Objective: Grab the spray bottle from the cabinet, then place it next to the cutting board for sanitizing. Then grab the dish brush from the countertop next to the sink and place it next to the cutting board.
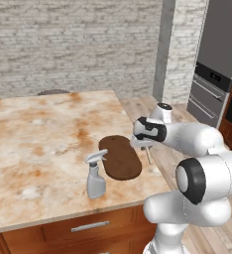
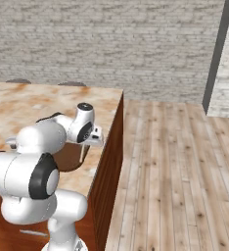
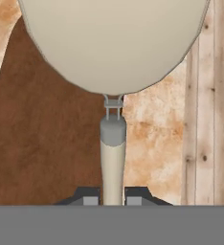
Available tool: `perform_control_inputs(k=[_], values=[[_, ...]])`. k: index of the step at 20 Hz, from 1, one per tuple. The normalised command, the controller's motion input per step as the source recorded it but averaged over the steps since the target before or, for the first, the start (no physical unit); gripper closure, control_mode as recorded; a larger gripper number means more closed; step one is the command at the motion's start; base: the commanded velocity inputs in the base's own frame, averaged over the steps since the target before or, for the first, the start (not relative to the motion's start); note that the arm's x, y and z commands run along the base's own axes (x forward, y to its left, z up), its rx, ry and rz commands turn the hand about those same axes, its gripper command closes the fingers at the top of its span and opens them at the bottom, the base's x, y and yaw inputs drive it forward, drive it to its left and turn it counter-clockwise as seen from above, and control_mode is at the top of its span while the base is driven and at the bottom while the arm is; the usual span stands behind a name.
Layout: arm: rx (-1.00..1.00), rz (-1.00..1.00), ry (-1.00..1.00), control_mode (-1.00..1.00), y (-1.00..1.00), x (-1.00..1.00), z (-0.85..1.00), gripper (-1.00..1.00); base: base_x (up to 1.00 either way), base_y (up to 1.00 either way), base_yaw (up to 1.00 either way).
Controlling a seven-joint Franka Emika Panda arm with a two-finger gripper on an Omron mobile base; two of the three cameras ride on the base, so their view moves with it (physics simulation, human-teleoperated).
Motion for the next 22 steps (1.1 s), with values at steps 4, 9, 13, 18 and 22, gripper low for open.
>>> perform_control_inputs(k=[4,9,13,18,22], values=[[0.0,0.0,0.0,-1.0,0.0,0.17,-0.41,1.0,0.0,0.0,0.0],[0.0,0.0,0.03,-1.0,-0.09,0.22,-0.53,1.0,0.0,0.0,0.0],[0.0,0.0,0.0,-1.0,-0.16,0.33,-0.24,1.0,0.0,0.0,0.0],[0.0,0.0,0.04,-1.0,0.05,0.45,-0.42,1.0,0.0,0.0,0.0],[0.0,0.0,0.08,-1.0,0.02,0.48,-0.4,1.0,0.0,0.0,0.0]])
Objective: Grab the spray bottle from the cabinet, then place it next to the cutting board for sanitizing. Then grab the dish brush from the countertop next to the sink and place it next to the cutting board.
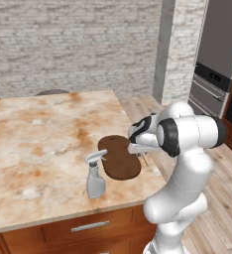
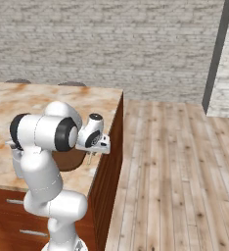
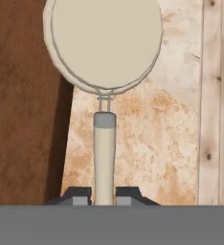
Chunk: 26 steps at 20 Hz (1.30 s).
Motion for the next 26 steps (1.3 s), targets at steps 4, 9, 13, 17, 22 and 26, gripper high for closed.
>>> perform_control_inputs(k=[4,9,13,17,22,26], values=[[0.0,0.0,0.11,-1.0,0.32,0.21,-0.25,-1.0,0.0,0.0,0.0],[0.0,0.0,0.02,-1.0,0.16,0.0,0.06,-1.0,0.0,0.0,0.0],[0.02,0.0,0.0,-1.0,0.0,0.0,0.3,-1.0,0.0,0.0,0.0],[0.04,0.0,0.0,-1.0,0.0,0.0,0.54,-1.0,0.0,0.0,0.0],[0.07,0.0,-0.04,-1.0,0.0,-0.13,0.76,-1.0,0.0,0.0,0.0],[0.05,-0.02,-0.12,-1.0,0.0,-0.47,0.92,-1.0,0.0,0.0,0.0]])
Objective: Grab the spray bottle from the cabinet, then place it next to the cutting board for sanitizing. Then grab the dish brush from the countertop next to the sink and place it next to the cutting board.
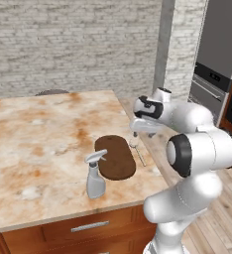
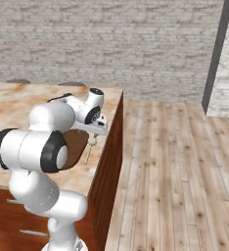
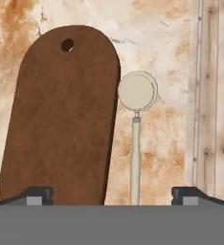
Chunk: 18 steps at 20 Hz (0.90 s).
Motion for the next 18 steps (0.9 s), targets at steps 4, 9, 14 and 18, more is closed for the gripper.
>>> perform_control_inputs(k=[4,9,14,18], values=[[0.01,-0.01,-0.24,-1.0,0.0,-0.65,0.97,-1.0,0.0,0.0,0.0],[0.0,0.0,-0.3,-1.0,0.0,-0.78,1.0,-1.0,0.0,0.0,0.0],[0.0,0.0,-0.33,-1.0,0.0,-0.75,1.0,-1.0,0.0,0.0,0.0],[0.0,0.0,-0.37,-1.0,0.0,-0.83,1.0,-1.0,0.0,0.0,0.0]])
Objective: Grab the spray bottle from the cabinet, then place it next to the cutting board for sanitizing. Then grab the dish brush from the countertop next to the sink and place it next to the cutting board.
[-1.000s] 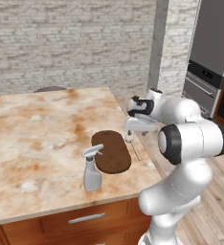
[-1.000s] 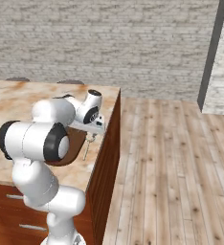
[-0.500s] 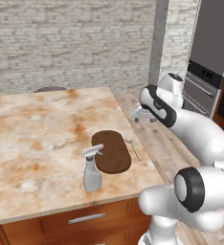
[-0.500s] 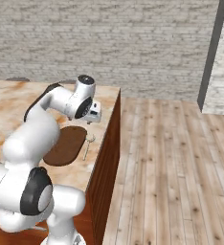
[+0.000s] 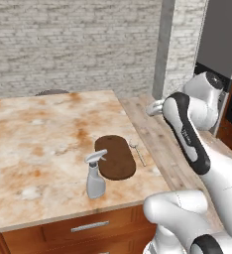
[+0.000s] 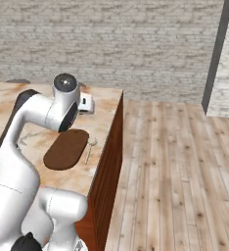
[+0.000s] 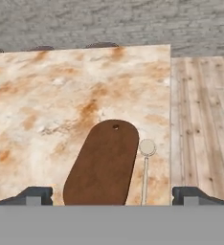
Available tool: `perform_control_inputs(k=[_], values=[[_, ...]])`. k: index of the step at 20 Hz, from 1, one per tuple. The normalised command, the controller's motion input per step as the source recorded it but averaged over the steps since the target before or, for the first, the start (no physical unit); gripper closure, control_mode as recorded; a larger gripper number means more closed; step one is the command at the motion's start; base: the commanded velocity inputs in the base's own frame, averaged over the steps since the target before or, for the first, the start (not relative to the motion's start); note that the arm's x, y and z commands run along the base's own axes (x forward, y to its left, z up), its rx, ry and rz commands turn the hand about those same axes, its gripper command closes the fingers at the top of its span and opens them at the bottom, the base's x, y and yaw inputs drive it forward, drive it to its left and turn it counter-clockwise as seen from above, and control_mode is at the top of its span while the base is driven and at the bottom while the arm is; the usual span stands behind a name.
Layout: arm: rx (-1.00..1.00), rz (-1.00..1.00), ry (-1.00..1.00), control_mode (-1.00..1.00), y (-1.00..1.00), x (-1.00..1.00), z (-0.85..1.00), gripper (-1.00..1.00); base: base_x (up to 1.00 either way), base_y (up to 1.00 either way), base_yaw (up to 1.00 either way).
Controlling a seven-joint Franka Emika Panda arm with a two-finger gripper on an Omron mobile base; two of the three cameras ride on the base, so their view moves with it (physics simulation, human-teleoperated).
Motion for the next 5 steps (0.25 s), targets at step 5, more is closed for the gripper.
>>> perform_control_inputs(k=[5], values=[[0.02,-0.01,-0.27,-1.0,-0.04,-0.96,0.93,-1.0,0.0,0.0,0.0]])
